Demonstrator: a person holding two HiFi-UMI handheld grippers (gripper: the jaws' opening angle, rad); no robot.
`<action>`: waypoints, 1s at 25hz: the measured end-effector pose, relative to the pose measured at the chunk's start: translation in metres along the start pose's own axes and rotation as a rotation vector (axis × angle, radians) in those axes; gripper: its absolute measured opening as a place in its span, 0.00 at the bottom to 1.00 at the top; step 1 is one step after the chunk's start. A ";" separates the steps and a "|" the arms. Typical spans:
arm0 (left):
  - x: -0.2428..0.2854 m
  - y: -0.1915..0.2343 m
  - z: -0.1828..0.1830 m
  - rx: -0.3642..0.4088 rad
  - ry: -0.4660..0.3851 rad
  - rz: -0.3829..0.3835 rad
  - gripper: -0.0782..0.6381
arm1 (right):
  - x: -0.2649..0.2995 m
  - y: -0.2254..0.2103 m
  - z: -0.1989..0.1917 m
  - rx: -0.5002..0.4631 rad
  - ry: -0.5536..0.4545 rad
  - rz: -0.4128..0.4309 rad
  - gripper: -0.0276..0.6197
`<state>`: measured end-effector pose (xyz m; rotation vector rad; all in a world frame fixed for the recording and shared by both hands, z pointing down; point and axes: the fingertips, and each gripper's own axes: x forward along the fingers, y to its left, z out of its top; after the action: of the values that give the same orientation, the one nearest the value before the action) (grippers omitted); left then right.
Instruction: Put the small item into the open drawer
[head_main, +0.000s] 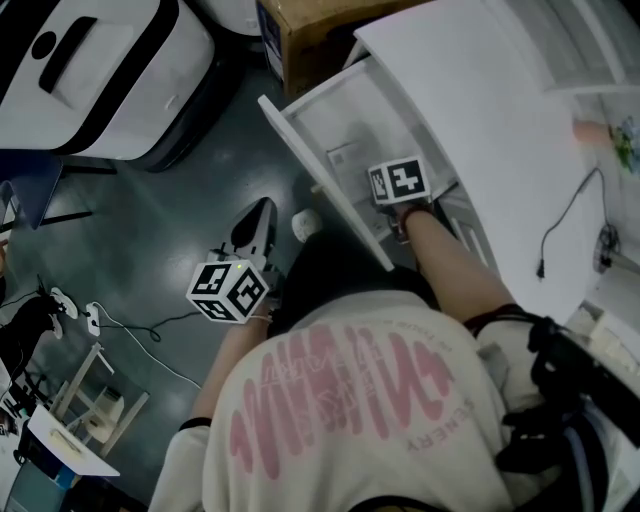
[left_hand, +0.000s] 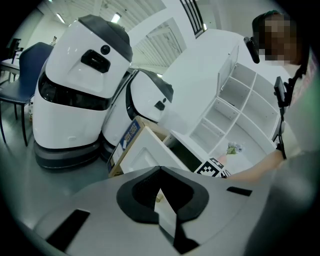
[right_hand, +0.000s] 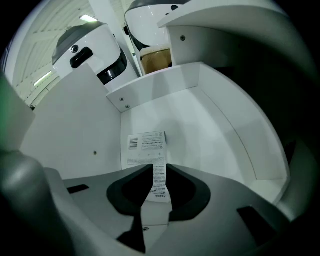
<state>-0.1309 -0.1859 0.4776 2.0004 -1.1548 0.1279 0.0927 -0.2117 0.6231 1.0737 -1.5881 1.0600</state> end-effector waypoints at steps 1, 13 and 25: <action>0.000 -0.002 0.002 0.004 -0.004 -0.001 0.15 | -0.003 0.000 0.000 0.004 -0.006 0.000 0.18; -0.014 -0.038 0.003 -0.002 -0.083 0.022 0.15 | -0.058 0.009 0.006 0.021 -0.216 0.061 0.08; -0.047 -0.111 -0.008 0.037 -0.168 0.031 0.15 | -0.172 0.021 -0.005 0.004 -0.636 0.154 0.07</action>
<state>-0.0708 -0.1192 0.3966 2.0573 -1.2980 -0.0031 0.1081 -0.1731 0.4544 1.3969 -2.1970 0.8594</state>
